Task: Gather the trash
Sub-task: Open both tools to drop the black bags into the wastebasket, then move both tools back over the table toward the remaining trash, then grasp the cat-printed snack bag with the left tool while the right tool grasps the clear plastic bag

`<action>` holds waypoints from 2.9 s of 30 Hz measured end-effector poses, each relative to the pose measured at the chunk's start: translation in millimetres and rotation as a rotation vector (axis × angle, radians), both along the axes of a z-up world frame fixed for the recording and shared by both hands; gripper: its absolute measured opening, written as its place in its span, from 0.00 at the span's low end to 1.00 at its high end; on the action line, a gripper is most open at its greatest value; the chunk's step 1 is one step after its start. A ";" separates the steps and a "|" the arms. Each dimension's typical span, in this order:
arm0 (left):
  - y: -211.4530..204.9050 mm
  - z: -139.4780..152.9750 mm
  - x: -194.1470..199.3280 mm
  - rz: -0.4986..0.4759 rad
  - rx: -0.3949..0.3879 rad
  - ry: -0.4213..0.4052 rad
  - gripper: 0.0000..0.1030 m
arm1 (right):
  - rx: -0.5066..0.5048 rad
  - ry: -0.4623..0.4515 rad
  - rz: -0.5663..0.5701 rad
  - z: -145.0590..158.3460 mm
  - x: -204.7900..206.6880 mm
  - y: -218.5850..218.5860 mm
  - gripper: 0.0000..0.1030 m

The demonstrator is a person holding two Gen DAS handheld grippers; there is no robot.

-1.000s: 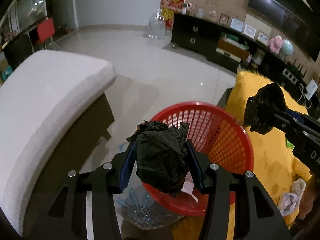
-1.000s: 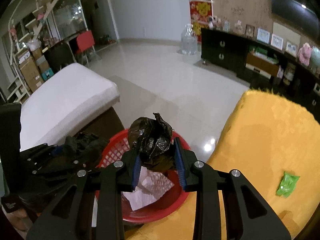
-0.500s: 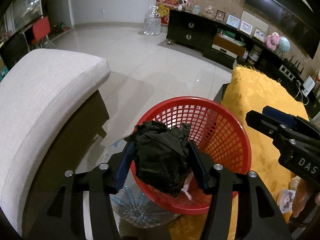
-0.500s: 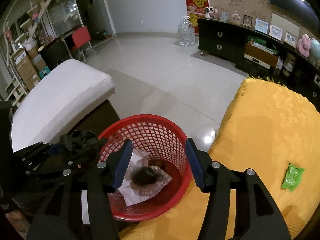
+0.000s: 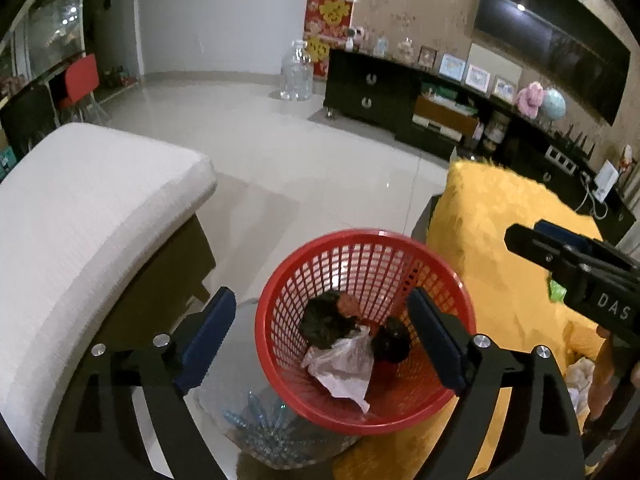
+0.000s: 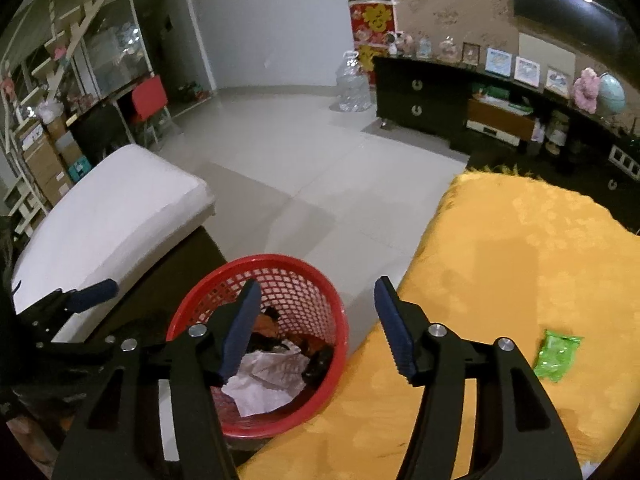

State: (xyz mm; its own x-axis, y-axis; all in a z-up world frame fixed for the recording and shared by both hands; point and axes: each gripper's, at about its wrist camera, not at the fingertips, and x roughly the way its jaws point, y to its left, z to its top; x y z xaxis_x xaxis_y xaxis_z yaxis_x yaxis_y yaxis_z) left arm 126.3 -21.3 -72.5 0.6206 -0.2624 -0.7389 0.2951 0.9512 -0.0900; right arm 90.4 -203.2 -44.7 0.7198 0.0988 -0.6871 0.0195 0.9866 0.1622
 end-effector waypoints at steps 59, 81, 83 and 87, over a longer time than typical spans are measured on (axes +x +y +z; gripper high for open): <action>-156.6 -0.1 -114.9 -0.491 0.053 -0.102 0.87 | -0.120 -0.125 -0.537 24.2 -240.1 -151.7 0.82; -238.9 -90.8 -166.2 -0.739 0.134 0.158 0.87 | -0.104 -0.102 -0.599 15.6 -268.7 -180.1 0.82; -241.6 -99.5 -165.0 -0.730 0.153 0.167 0.87 | -0.101 -0.102 -0.602 15.3 -271.0 -182.3 0.82; -237.8 -107.9 -157.4 -0.701 0.145 0.182 0.86 | -0.094 -0.103 -0.609 15.1 -274.0 -185.7 0.82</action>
State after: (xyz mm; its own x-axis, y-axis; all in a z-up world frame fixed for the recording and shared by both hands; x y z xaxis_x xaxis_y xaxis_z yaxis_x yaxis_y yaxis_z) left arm -31.1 -259.1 -180.4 0.2070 -0.4446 -0.8715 0.8306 0.5506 -0.0836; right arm -183.7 -388.9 -29.6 0.6913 -0.4077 -0.5966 0.5716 0.8136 0.1063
